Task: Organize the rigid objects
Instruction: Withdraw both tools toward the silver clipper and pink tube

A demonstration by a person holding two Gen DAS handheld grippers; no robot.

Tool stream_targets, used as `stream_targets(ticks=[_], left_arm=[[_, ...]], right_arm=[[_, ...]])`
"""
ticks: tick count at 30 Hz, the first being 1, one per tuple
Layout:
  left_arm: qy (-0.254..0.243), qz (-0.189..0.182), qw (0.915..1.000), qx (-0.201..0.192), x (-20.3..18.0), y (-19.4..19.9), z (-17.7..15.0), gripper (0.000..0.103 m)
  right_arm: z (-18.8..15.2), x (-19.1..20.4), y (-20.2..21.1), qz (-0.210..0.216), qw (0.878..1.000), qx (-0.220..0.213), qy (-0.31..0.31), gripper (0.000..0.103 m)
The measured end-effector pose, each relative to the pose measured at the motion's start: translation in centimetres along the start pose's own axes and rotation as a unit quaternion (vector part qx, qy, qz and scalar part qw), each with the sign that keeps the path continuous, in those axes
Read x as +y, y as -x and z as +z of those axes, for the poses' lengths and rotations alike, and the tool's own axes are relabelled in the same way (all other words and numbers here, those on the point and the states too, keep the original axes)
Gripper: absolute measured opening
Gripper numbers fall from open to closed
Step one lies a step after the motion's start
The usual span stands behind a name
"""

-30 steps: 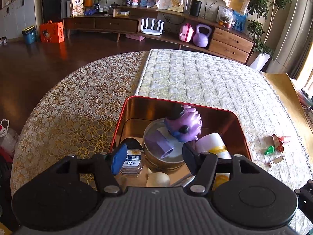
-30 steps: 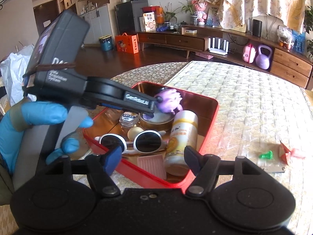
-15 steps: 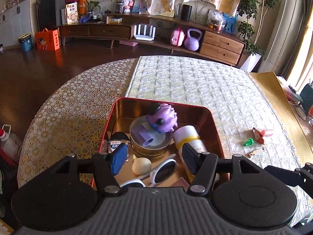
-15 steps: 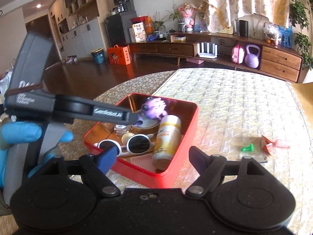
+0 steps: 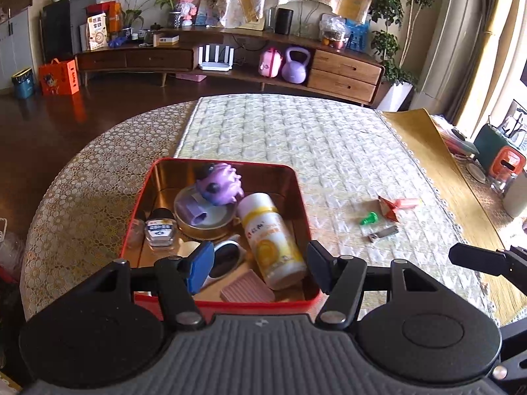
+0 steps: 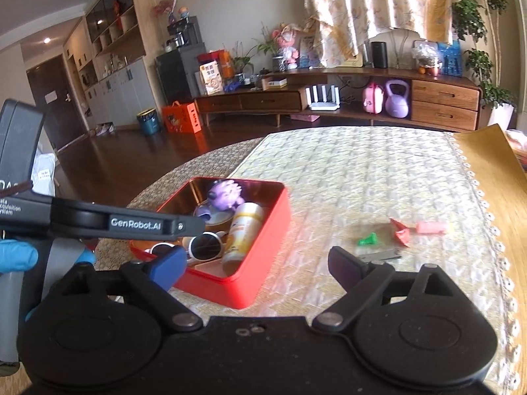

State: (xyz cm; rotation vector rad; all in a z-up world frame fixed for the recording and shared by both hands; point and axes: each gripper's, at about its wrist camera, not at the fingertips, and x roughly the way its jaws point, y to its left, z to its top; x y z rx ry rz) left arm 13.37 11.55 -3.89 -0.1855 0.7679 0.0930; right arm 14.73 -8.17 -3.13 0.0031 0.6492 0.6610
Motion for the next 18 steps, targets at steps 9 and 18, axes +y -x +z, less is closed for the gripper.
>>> stream_targets(ticks=[9, 18], left_arm=[[-0.011, -0.027, 0.9996, 0.000, -3.3, 0.4, -0.7, 0.077], [-0.028, -0.047, 0.9985, -0.003, -7.0, -0.2, -0.6, 0.081]], right_arm=[[-0.8, -3.3, 2.4, -0.018, 0.999, -0.016, -0.028, 0.097], [-1.7, -7.3, 4.0, -0.047, 0.998, -0.019, -0.045, 0.101]])
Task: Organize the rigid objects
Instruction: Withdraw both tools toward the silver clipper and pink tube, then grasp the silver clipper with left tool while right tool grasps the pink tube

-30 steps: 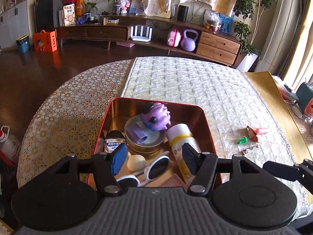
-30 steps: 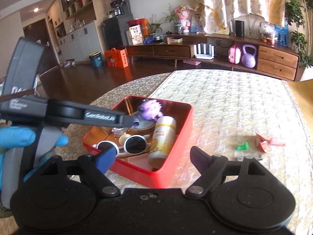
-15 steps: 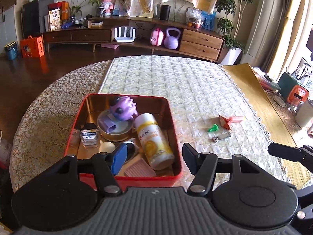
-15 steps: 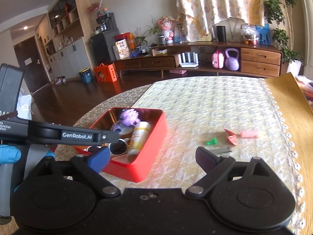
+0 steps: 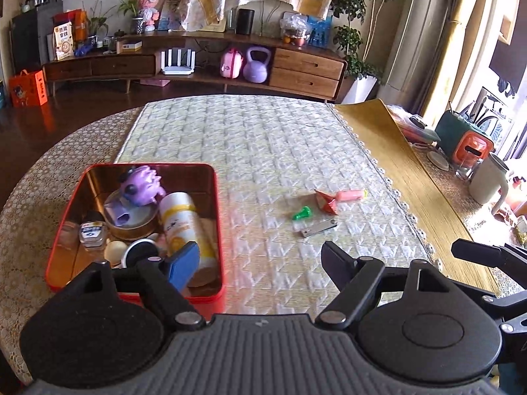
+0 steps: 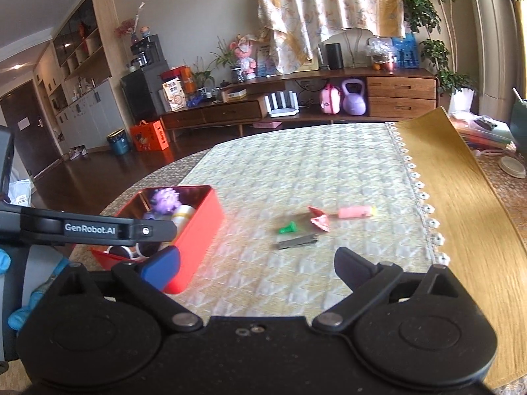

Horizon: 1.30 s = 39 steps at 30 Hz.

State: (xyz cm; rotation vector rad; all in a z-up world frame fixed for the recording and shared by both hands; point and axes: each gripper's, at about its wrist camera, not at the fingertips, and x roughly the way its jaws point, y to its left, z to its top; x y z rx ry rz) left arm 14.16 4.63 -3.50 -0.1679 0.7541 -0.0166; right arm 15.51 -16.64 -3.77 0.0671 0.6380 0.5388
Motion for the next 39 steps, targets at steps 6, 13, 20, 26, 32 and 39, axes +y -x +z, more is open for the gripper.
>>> stream_targets(ticks=[6, 13, 20, 26, 32, 39], left_arm=[[-0.012, -0.007, 0.9998, 0.011, -2.1, -1.8, 0.4, 0.082], [-0.026, -0.011, 0.9993, 0.025, -4.1, -4.3, 0.6, 0.082], [-0.034, -0.020, 0.9981, 0.047, -5.6, -7.3, 0.4, 0.082], [-0.048, -0.015, 0.9971, 0.056, -6.8, -9.7, 0.5, 0.082], [-0.036, 0.003, 0.9972, 0.065, -6.7, -12.3, 1.2, 0.082], [-0.027, 0.007, 0.9964, 0.080, -6.8, -14.9, 0.7, 0.082]], right_arm=[[0.4, -2.9, 0.7, 0.006, 1.000, -0.005, 0.022, 0.103], [1.5, -6.2, -0.4, -0.020, 0.999, 0.003, 0.043, 0.103], [1.9, -9.2, -3.4, -0.026, 0.998, 0.022, 0.061, 0.103], [2.9, -11.4, -6.6, -0.033, 0.996, 0.042, 0.073, 0.102], [3.8, -12.8, -9.7, -0.032, 0.994, 0.051, 0.087, 0.100], [3.9, -13.0, -13.3, -0.031, 0.991, 0.068, 0.108, 0.097]])
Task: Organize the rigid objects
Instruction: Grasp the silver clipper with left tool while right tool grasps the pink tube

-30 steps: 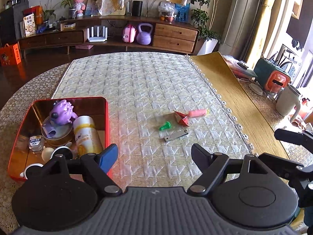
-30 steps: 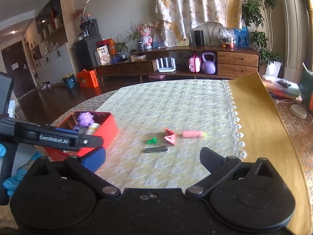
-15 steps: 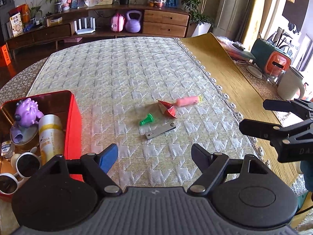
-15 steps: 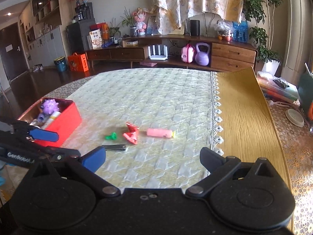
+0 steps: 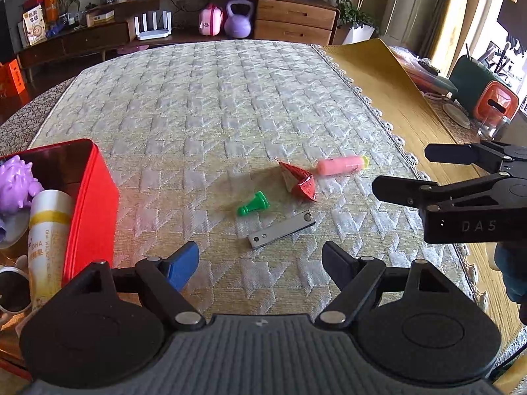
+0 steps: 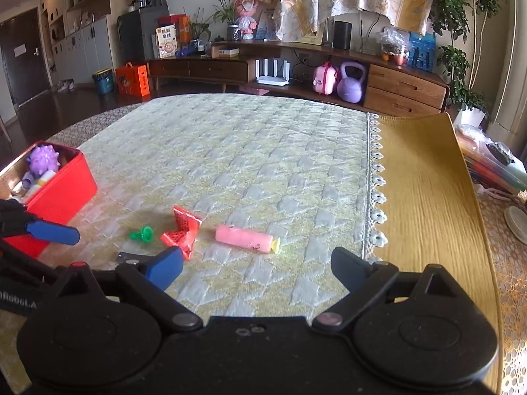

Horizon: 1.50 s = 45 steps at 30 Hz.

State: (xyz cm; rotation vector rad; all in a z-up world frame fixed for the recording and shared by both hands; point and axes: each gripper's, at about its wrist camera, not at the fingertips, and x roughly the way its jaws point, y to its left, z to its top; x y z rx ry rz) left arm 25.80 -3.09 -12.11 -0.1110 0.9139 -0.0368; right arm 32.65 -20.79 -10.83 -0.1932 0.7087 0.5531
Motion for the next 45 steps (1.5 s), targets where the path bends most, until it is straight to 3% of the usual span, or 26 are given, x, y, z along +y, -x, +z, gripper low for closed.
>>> stream_targets(ticks=[17, 23, 28, 34, 41, 45], left_arm=[[0.049, 0.025, 0.9984, -0.012, -1.3, -3.0, 0.9, 0.082], [0.057, 0.035, 0.9976, -0.019, -1.8, -3.4, 1.0, 0.082], [0.061, 0.045, 0.9969, -0.022, -2.1, -3.5, 1.0, 0.081], [0.057, 0.057, 0.9963, -0.029, -2.1, -3.2, 1.0, 0.058], [0.055, 0.059, 0.9964, -0.027, -1.7, -2.9, 0.9, 0.033], [0.049, 0.052, 0.9971, -0.025, -1.4, -2.6, 0.6, 0.030]], right_arm=[[0.2, 0.8, -4.9, -0.006, 0.998, 0.012, -0.053, 0.092], [0.1, 1.4, -5.6, -0.018, 0.998, 0.011, -0.066, 0.086], [0.1, 1.6, -5.7, -0.034, 0.997, 0.007, -0.071, 0.074], [0.0, 1.5, -5.4, -0.049, 0.996, 0.005, -0.070, 0.060], [-0.4, 1.7, -4.9, -0.050, 0.996, 0.005, -0.071, 0.059], [-0.8, 1.8, -4.1, -0.039, 0.996, 0.008, -0.079, 0.059]])
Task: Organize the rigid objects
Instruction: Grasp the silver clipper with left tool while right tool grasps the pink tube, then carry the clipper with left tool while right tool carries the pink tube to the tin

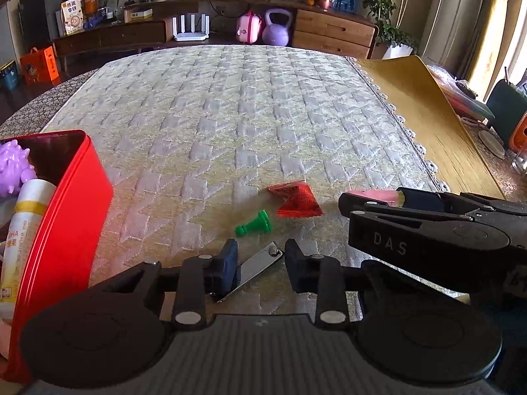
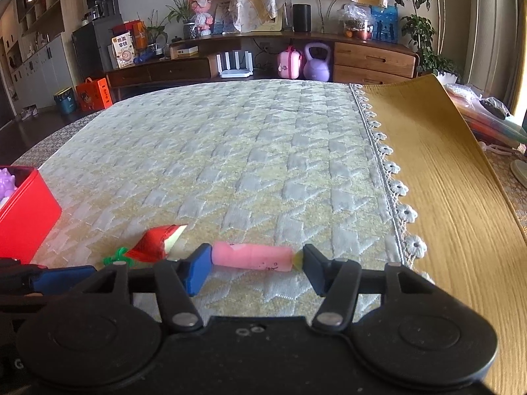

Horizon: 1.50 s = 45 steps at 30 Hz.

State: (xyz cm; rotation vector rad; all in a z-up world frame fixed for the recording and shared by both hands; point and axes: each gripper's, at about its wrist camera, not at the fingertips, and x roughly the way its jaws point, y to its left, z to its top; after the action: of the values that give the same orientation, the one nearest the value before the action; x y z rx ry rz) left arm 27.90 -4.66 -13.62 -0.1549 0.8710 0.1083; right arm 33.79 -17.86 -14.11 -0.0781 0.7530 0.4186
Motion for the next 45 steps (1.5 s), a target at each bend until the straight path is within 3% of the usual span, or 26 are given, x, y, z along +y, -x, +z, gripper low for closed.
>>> stream_targets(ticks=[7, 10, 18, 38, 42, 45], left_arm=[[-0.051, -0.018, 0.9986, 0.001, 0.1, 1.3, -1.5, 0.025], [-0.071, -0.048, 0.9963, 0.007, 0.3, 1.8, -2.0, 0.025], [-0.121, -0.067, 0.9903, 0.010, 0.7, 2.5, -2.8, 0.025], [-0.187, -0.076, 0.9794, 0.007, 0.1, 2.5, -3.2, 0.025], [-0.212, -0.071, 0.9747, -0.007, -0.6, 2.8, -3.7, 0.012], [-0.210, -0.056, 0.9761, -0.014, -0.9, 3.0, -3.9, 0.011]], right_arm=[[-1.7, 0.5, 1.9, 0.011, 1.000, 0.009, 0.016, 0.059], [-2.1, 0.5, 2.7, 0.015, 1.000, 0.014, 0.016, 0.059], [-3.2, 0.5, 4.8, 0.030, 0.999, 0.016, 0.011, 0.059], [-5.9, 0.6, 6.7, 0.046, 0.999, 0.025, -0.012, 0.059], [-6.1, 0.8, 7.0, 0.046, 0.999, 0.024, -0.012, 0.059], [-6.3, 1.1, 7.2, 0.039, 0.999, 0.023, -0.006, 0.059]])
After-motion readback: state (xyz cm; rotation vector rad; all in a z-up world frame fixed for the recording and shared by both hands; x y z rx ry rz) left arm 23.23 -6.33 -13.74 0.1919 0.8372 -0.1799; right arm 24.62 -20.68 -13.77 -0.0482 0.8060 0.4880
